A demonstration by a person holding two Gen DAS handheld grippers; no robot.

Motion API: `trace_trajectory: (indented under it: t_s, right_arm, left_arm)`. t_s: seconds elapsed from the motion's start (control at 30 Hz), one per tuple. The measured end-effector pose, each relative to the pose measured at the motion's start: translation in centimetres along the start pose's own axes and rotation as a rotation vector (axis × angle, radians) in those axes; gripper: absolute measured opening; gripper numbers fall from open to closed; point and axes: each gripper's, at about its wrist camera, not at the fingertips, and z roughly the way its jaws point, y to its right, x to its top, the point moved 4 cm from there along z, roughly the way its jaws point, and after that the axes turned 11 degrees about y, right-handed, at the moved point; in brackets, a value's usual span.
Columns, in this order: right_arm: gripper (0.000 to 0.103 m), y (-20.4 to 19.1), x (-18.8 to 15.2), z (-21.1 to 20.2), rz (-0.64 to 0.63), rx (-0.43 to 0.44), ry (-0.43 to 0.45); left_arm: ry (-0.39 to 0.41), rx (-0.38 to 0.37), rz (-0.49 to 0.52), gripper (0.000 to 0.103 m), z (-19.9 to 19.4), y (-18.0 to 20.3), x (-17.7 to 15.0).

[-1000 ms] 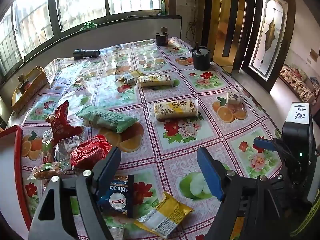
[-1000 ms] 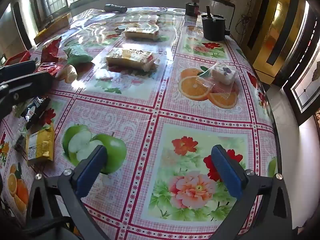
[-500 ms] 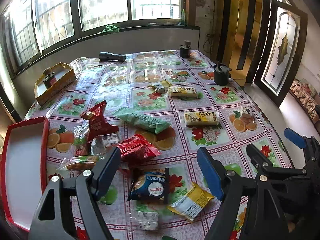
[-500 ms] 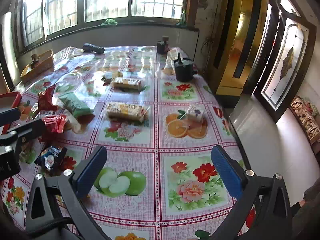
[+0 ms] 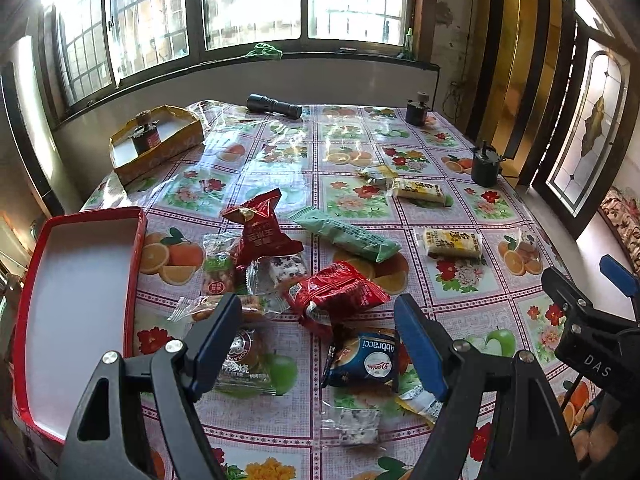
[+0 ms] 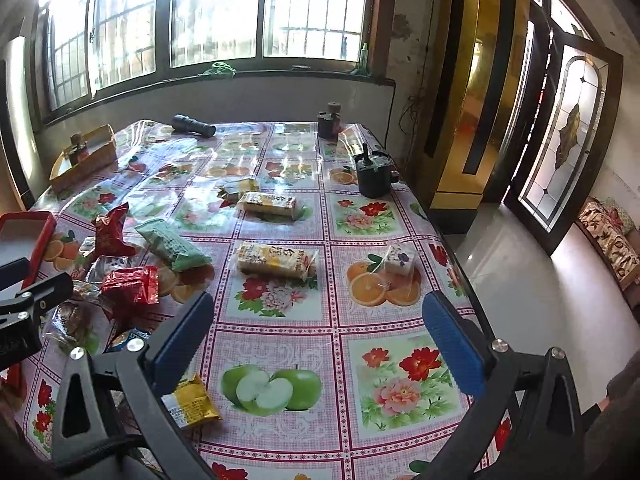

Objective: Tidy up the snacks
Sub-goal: 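Move both tools over the snack pile on the table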

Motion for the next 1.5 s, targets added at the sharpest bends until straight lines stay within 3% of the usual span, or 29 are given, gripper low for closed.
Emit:
trace_trajectory:
  t_s: [0.33, 0.93, 1.27, 1.37, 1.5]
  right_arm:
    - [0.103, -0.1, 0.1, -0.1, -0.006, -0.017, 0.006]
    - [0.103, 0.0, 0.3, -0.4, 0.066, 0.048, 0.025]
    - [0.103, -1.6, -2.6, 0.0, 0.027, 0.168, -0.051]
    - [0.103, -2.8, -3.3, -0.6, 0.001, 0.283, -0.063]
    - [0.100, -4.8, -4.4, -1.9, -0.086, 0.364, -0.062]
  left_arm:
    - [-0.005, 0.010, -0.015, 0.079, 0.0, -1.1, -0.4]
    - [-0.022, 0.023, -0.012, 0.079, -0.2, -1.7, -1.2]
    - [-0.091, 0.027, 0.008, 0.079, -0.6, -4.9, -4.4]
    - [-0.113, -0.016, 0.035, 0.079, -0.7, -4.4, -5.6]
    - [-0.160, -0.100, 0.091, 0.079, -0.4, -2.1, -7.4]
